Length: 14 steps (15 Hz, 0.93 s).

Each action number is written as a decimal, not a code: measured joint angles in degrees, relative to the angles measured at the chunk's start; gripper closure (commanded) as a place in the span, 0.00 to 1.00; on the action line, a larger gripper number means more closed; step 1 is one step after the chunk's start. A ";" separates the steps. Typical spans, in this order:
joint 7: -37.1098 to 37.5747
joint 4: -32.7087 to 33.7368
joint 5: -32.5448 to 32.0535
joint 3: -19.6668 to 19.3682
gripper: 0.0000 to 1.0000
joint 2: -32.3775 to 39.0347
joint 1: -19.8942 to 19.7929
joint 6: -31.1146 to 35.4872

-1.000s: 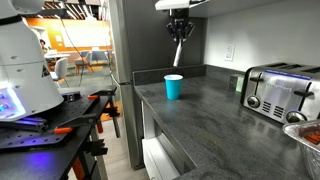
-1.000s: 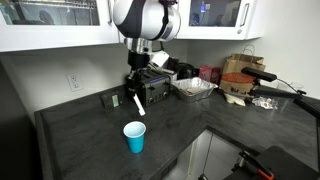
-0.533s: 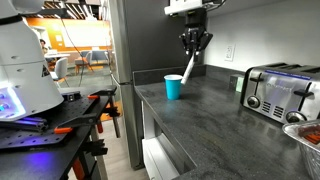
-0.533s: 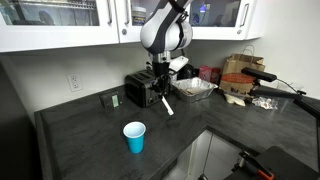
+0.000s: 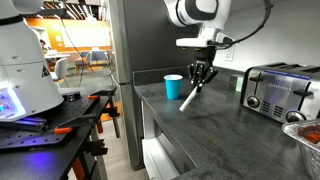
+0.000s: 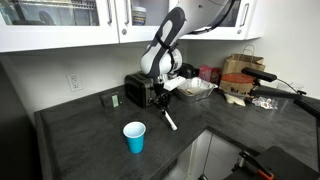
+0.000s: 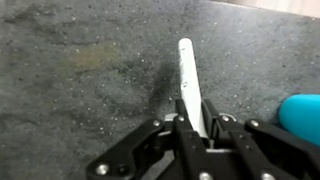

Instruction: Remove the pen from the blue cup

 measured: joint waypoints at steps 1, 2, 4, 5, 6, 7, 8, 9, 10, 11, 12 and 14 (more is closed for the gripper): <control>0.81 1.47 0.00 -0.07 0.94 1.81 0.18 -0.86; 1.62 2.80 0.00 -0.07 0.94 3.38 0.33 -1.48; 2.77 5.04 0.00 -0.07 0.94 5.73 0.70 -2.62; 3.12 5.97 0.00 -0.08 0.69 6.58 0.90 -3.40; 3.70 6.76 -0.03 -0.12 0.51 7.27 1.08 -3.97; 4.13 7.46 -0.04 -0.19 0.45 7.81 1.23 -4.58; 4.58 8.16 -0.04 -0.21 0.37 8.32 1.27 -5.29; 4.83 8.67 -0.04 -0.26 0.30 8.73 1.26 -5.62; 4.72 8.98 -0.03 -0.26 0.22 8.98 1.18 -5.61; 4.42 9.12 -0.03 -0.25 0.15 9.02 1.06 -5.31; 3.56 9.16 -0.01 -0.22 0.08 9.02 0.82 -4.66; 0.55 8.37 0.13 0.18 0.00 8.76 -0.33 -0.55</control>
